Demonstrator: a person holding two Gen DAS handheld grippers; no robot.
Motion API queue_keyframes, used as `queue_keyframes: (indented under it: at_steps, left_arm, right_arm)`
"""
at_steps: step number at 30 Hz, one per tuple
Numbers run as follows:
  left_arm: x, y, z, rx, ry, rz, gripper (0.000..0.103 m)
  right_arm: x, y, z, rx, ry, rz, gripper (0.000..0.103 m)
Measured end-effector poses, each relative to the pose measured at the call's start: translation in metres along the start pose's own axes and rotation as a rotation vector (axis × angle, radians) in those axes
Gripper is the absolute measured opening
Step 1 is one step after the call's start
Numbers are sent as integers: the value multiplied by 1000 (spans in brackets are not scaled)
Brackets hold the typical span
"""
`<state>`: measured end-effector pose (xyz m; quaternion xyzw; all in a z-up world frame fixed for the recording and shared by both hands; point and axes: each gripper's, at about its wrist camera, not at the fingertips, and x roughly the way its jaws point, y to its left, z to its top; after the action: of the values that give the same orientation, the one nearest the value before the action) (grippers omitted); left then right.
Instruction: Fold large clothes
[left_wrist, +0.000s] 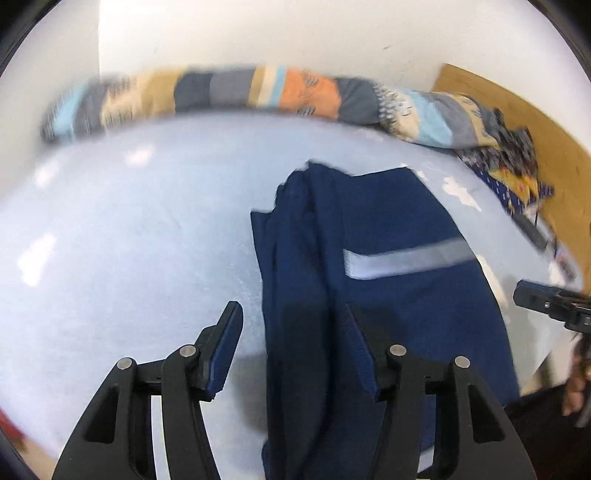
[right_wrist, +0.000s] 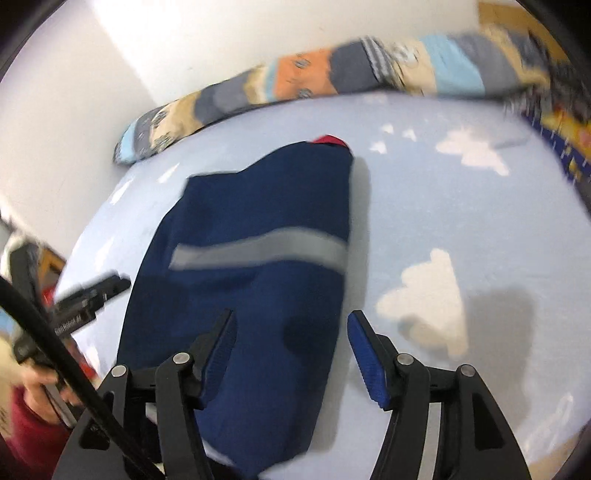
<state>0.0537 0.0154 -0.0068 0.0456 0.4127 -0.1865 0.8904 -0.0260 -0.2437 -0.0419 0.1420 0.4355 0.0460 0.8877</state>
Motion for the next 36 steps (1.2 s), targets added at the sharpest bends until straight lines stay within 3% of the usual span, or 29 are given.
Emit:
queue_keyframes:
  at_steps: [2, 4, 5, 7, 9, 11, 13, 15, 17, 18, 21, 24, 26, 27, 29, 31, 33, 36]
  left_arm:
    - [-18, -23, -20, 51, -67, 48, 56]
    - [-19, -37, -46, 80, -72, 93, 57]
    - [-11, -36, -57, 74, -32, 95, 57]
    - [26, -34, -76, 53, 121, 97, 59]
    - [34, -27, -79, 20, 131, 97, 65]
    - [23, -26, -72, 19, 96, 100, 62]
    - [2, -25, -62, 5, 26, 103, 60]
    - [-14, -29, -42, 16, -34, 103, 61]
    - [-20, -39, -12, 70, -104, 116, 71]
    - [-15, -43, 2, 83, -98, 111, 77]
    - [13, -46, 49, 100, -108, 102, 77]
    - [62, -44, 87, 115, -68, 116, 77]
    - [99, -39, 103, 108, -32, 190, 76]
    - [119, -34, 106, 76, 12, 169, 76]
    - [153, -26, 106, 53, 93, 182, 76]
    - [183, -19, 97, 21, 170, 145, 78]
    - [188, -13, 96, -6, 167, 123, 79]
    - [175, -13, 102, 14, 139, 128, 78]
  right_arm:
    - [-3, 25, -24, -55, 5, -12, 37]
    - [3, 40, -52, -92, 22, -55, 28]
    - [11, 46, -64, -116, 32, -94, 28]
    - [32, 42, -77, -121, 72, -143, 29]
    - [42, 30, -78, -90, 115, -112, 29]
    - [38, 26, -69, -67, 144, -89, 31]
    - [17, 20, -52, -17, 94, -15, 31]
    - [-2, 22, -26, -51, 20, -34, 31]
    - [-4, 23, 2, -70, -9, -45, 35]
    - [-1, 20, 21, -53, -31, -60, 35]
    - [27, 15, 81, -19, -50, -28, 36]
    - [58, 17, 123, -6, -67, -35, 36]
    - [88, 21, 141, -41, -47, -84, 36]
    - [101, 18, 147, -29, -36, -71, 36]
    - [139, 9, 153, 1, 68, -68, 36]
    - [168, -2, 150, 60, 158, -53, 37]
    - [183, -16, 150, 108, 173, -26, 37]
    - [164, -10, 158, 85, 128, -9, 36]
